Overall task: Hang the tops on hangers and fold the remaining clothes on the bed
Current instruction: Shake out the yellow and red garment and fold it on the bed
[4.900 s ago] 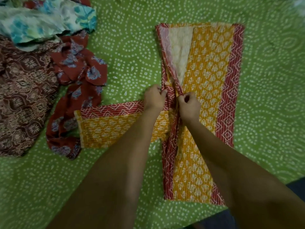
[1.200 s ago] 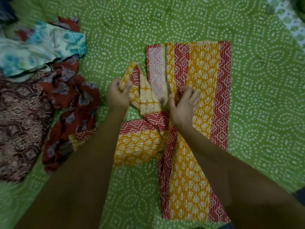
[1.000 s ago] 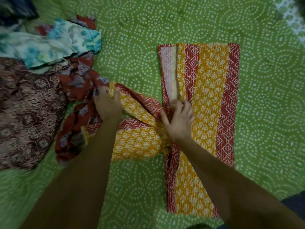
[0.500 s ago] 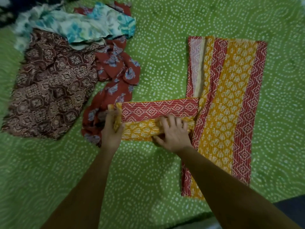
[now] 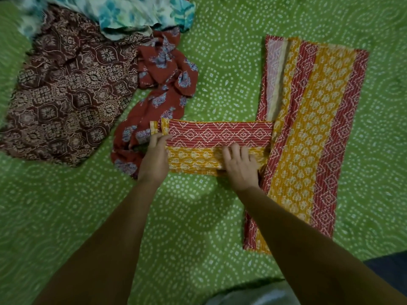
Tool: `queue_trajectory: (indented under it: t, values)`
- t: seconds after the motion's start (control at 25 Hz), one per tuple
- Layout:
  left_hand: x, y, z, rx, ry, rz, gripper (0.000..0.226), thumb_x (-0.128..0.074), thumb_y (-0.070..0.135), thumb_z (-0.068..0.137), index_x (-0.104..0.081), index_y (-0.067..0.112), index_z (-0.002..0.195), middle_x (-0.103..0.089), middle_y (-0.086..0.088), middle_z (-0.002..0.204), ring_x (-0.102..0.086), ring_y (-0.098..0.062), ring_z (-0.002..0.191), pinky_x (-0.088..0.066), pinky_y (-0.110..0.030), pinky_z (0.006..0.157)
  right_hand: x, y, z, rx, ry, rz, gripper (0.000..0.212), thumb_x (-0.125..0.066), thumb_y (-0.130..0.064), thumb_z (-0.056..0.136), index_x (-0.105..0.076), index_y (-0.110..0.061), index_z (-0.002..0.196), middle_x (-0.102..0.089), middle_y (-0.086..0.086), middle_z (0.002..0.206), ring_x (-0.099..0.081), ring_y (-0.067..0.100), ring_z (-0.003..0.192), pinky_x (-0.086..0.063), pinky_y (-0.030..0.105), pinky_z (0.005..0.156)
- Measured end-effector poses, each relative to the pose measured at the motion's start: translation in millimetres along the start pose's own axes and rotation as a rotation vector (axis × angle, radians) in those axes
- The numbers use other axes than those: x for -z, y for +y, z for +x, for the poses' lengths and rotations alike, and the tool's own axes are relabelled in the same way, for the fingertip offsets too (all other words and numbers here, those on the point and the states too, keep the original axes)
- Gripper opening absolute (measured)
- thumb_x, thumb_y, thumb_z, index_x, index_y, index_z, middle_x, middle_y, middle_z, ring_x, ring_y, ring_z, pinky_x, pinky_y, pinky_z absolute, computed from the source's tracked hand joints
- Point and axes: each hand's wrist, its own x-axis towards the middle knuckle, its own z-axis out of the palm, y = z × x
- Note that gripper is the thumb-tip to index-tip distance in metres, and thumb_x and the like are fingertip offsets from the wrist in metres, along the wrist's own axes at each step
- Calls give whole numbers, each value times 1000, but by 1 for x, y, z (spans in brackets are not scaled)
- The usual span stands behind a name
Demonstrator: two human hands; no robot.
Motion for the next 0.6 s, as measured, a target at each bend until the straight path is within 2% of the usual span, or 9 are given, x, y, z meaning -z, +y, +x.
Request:
queue_trajectory:
  t: [0.08,0.16,0.24,0.32,0.44,0.52,0.6]
  values:
    - [-2,4,4,31,7,-1,43,-40,2,99,-42,17,139,-23,3,147,-53,-17,108,-49,-31,82,-5,0,-1,14,75,30,50,-60,-10,72,-40,-11,119,-58,13,107,-58,28,88,-52,37,63]
    - [-2,5,7,18,1,10,44,-40,0,99,-41,16,139,-24,0,145,-53,-19,106,-51,-35,82,-5,6,7,-13,79,79,50,-64,-11,73,-38,-12,116,-57,12,105,-59,26,85,-53,34,54]
    - [-1,4,9,-26,-6,48,46,-40,-4,97,-39,13,140,-25,-4,144,-54,-21,103,-51,-37,80,-3,12,14,-48,-2,61,64,-81,-22,67,-40,-14,115,-52,9,107,-58,22,85,-51,30,46]
    - [-1,5,10,-24,-5,93,48,-41,-5,96,-38,14,140,-23,-5,146,-53,-18,99,-51,-37,76,-3,20,14,-64,-43,33,71,-88,-22,58,-43,-16,113,-52,8,109,-58,21,86,-50,28,46]
    - [-2,6,8,-11,0,166,49,-43,-4,95,-38,16,140,-21,-4,148,-56,-22,90,-50,-37,66,0,28,4,-75,-16,31,67,-82,-9,65,-43,-12,118,-53,12,116,-59,25,96,-57,36,65]
    - [-3,6,9,-19,5,200,54,-45,-9,92,-39,14,140,-21,-6,149,-59,-28,92,-47,-36,64,3,27,-4,-70,-56,64,57,-68,-5,80,-37,-13,128,-45,13,126,-52,27,111,-54,39,85]
    - [-3,6,11,-24,7,225,58,-46,-13,88,-39,12,140,-22,-7,149,-60,-30,92,-46,-35,65,6,18,-10,-38,-115,140,51,-53,-2,88,-33,-14,134,-38,14,133,-45,29,119,-49,39,95]
